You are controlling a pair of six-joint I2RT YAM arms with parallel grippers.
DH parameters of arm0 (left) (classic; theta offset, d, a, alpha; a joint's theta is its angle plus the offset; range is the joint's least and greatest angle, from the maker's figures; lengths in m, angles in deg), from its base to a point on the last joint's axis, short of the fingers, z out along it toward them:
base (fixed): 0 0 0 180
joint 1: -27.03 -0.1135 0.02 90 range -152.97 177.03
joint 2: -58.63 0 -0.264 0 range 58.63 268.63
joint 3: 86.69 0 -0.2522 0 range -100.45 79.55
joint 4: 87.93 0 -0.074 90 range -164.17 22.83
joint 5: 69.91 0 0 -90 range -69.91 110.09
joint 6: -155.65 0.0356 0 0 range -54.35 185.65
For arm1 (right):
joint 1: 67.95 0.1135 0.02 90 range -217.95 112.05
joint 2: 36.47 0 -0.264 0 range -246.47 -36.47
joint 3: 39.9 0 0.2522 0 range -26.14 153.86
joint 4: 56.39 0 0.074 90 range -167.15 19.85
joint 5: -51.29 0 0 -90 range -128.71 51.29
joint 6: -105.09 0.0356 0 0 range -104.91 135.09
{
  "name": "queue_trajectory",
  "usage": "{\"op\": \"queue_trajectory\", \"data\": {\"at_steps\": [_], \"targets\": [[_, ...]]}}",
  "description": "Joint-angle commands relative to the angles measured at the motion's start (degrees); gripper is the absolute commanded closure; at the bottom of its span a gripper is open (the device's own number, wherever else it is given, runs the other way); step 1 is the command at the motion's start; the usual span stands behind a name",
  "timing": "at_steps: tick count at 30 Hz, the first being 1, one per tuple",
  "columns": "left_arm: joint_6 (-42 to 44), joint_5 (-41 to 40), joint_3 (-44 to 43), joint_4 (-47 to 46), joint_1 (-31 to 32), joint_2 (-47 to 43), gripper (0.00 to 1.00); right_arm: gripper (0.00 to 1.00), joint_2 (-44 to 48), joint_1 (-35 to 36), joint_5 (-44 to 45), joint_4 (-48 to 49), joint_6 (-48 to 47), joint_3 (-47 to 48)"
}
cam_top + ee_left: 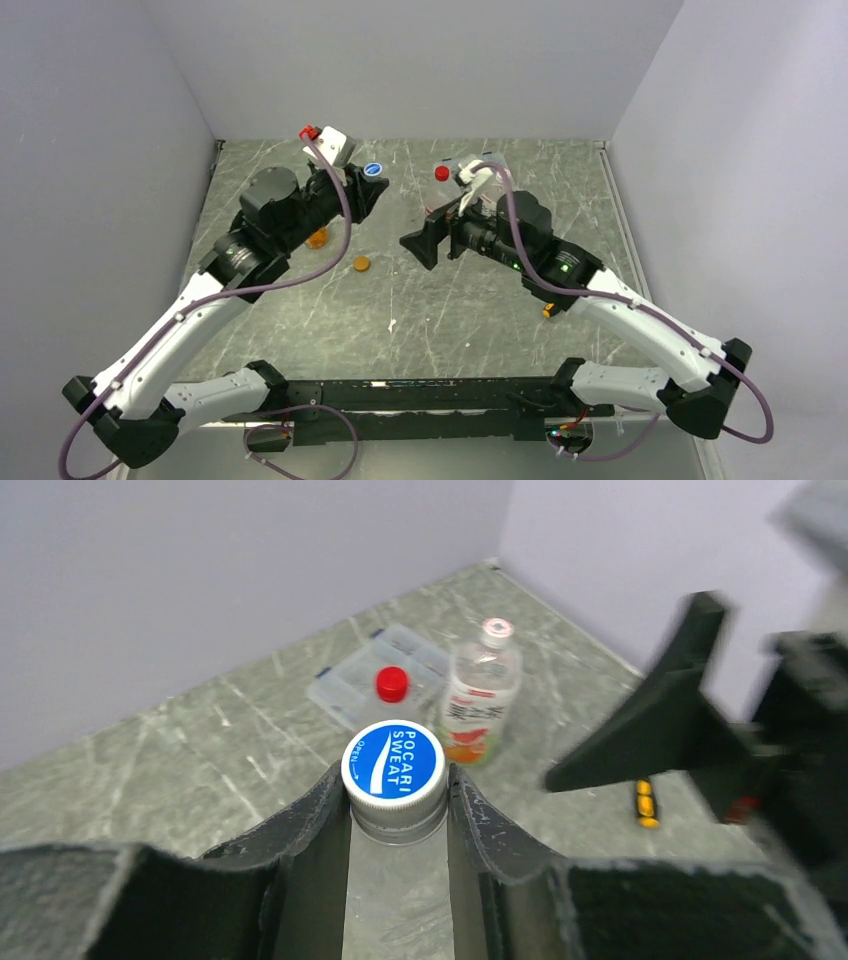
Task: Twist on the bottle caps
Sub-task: Place the plastic bottle at the center of the board.
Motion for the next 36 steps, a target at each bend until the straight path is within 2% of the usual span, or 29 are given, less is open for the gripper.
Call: {"op": "queue_trajectory", "data": {"at_steps": [1,4,7,9,21,29,36], "targets": [[3.9,-10.2,4.2,-13.2,-0.1,3.6,1.0,0.0,6.3,-0.1,14.1,-0.7,4.0,-1.5],[7.8,-14.5,8.4,-23.2,-0.1,7.4,1.0,0.0,9.6,-0.2,18.2,-1.6,5.6,-3.2],[12.4,-16.6,13.8,-37.4,-0.1,11.2,1.0,0.0,12.5,-0.2,21.0,-2.9,6.9,-4.3],[13.9,-17.9,14.2,-42.6,-0.8,14.8,1.0,0.0,13.7,-0.2,21.9,-4.3,7.2,-4.1],[8.7,-9.3,17.7,-67.8,-9.5,33.9,1.0,0.0,17.8,-0.2,23.6,-9.5,6.8,-1.9],[8.1,-6.8,16.9,-73.9,-10.3,41.6,1.0,0.0,17.8,-0.2,23.5,-11.3,6.3,-1.1],[9.3,-6.6,17.7,-72.9,-10.3,43.2,1.0,0.0,18.2,-0.2,23.2,-11.0,6.6,-2.2]]}}
